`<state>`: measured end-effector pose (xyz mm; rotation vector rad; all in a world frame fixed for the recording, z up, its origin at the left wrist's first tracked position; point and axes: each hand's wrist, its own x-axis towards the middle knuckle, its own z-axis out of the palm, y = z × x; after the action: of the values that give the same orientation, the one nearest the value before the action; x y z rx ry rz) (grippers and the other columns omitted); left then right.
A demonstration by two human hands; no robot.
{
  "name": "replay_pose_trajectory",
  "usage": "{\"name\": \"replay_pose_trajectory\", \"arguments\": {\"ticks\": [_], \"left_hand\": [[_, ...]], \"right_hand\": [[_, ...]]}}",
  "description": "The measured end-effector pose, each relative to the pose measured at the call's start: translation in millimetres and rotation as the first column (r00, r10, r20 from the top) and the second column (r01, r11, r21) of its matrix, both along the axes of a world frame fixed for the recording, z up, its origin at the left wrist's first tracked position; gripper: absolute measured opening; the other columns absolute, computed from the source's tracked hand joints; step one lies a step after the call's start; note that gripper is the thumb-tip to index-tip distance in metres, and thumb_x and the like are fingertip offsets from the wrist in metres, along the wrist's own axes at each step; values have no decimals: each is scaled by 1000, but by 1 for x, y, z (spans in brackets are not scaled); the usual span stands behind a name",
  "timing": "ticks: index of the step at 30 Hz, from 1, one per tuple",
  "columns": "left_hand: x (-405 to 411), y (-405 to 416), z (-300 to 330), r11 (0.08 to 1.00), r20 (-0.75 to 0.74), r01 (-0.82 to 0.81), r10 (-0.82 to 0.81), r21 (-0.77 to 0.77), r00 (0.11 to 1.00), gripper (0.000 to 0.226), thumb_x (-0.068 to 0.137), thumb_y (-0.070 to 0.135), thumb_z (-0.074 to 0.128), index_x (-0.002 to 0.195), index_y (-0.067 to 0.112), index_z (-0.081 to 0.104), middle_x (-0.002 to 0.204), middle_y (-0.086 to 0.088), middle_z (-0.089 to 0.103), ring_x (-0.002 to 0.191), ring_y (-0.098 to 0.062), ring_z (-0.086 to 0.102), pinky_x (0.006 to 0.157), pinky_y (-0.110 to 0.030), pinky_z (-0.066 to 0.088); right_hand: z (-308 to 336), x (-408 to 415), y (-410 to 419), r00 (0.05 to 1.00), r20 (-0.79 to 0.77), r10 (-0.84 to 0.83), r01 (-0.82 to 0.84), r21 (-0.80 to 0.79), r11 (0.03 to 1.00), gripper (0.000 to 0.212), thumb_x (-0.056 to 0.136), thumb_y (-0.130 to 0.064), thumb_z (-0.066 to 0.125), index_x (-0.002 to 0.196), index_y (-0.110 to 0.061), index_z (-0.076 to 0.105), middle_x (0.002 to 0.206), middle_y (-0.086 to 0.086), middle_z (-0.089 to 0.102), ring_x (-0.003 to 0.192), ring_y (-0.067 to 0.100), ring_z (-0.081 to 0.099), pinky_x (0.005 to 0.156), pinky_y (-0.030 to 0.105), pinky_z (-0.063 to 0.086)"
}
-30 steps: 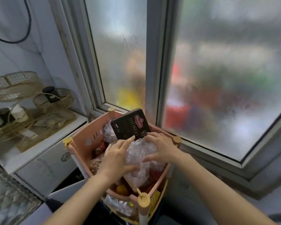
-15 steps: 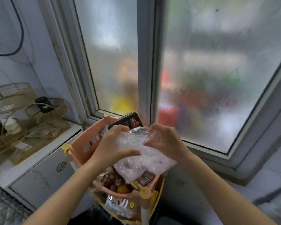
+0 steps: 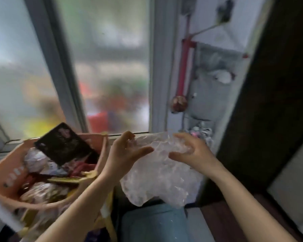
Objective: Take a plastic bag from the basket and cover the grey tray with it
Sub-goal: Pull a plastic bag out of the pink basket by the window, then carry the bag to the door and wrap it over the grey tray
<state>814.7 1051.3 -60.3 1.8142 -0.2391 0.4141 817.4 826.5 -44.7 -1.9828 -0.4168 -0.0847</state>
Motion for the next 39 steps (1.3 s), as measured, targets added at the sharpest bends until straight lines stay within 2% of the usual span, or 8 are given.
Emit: {"name": "replay_pose_trajectory", "arguments": {"ticks": [4, 8, 14, 18, 23, 31, 34, 39], "left_hand": [[-17, -96, 2, 978, -6, 193, -194, -75, 981, 37, 49, 40, 81, 64, 24, 51, 57, 7, 61, 51, 1, 52, 48, -13, 42], [-46, -192, 7, 922, -14, 385, -386, -44, 923, 30, 58, 34, 80, 77, 24, 58, 65, 2, 66, 55, -7, 61, 49, -20, 49], [-105, -336, 5, 773, -78, 635, -633, -6, 770, 58, 52, 65, 74, 85, 24, 50, 77, -2, 60, 69, -10, 59, 61, -30, 52], [-148, -439, 2, 666, -75, 746, -742, 27, 666, 44, 57, 52, 78, 83, 29, 51, 82, 9, 63, 70, -1, 62, 59, -17, 50], [-213, -565, -3, 549, -55, 834, -832, 60, 552, 31, 56, 44, 81, 80, 29, 68, 81, 13, 73, 78, 2, 65, 63, -7, 44], [-299, -745, 2, 312, -79, 949, -946, 42, 315, 14, 59, 14, 83, 58, 21, 72, 63, 5, 74, 66, -10, 66, 67, -22, 50], [-327, -809, 0, 172, -92, 985, -981, -27, 169, 20, 65, 4, 79, 55, 20, 71, 59, 11, 72, 61, 1, 64, 60, -7, 45], [-369, -910, 3, -93, -90, 996, -992, -10, -94, 32, 58, 46, 74, 65, 16, 68, 62, 7, 69, 64, 0, 62, 64, -7, 43]], "right_hand": [[3, -68, -91, 984, -5, -178, 177, 102, 979, 59, 54, -51, 77, 108, -35, 60, 116, -9, 64, 105, 9, 61, 92, 35, 51], [13, -138, -164, 928, 117, -353, 330, 174, 928, 33, 75, -34, 70, 106, -32, 61, 98, -6, 68, 90, 12, 66, 79, 26, 54], [24, -242, -275, 776, 177, -606, 554, 268, 788, 17, 78, -32, 64, 94, -28, 66, 89, -7, 71, 77, 9, 67, 66, 21, 55], [25, -314, -366, 636, 145, -758, 701, 302, 646, 4, 81, -17, 66, 83, -18, 68, 69, -7, 68, 57, 9, 62, 52, 18, 50], [30, -400, -477, 454, 142, -879, 847, 238, 476, 5, 82, -8, 66, 79, -12, 66, 65, -3, 68, 48, 12, 60, 44, 18, 47], [20, -547, -601, 136, 96, -986, 963, 219, 155, 17, 77, 2, 68, 73, -15, 70, 69, 1, 71, 50, 17, 65, 46, 21, 50], [15, -588, -633, 3, 59, -998, 969, 247, 17, 20, 77, 3, 68, 74, -17, 70, 64, -2, 70, 54, 18, 66, 45, 21, 49], [24, -638, -678, -62, 41, -997, 998, -19, -62, 59, 62, -42, 80, 116, -40, 57, 110, -15, 63, 102, -3, 58, 81, 13, 48]]}}
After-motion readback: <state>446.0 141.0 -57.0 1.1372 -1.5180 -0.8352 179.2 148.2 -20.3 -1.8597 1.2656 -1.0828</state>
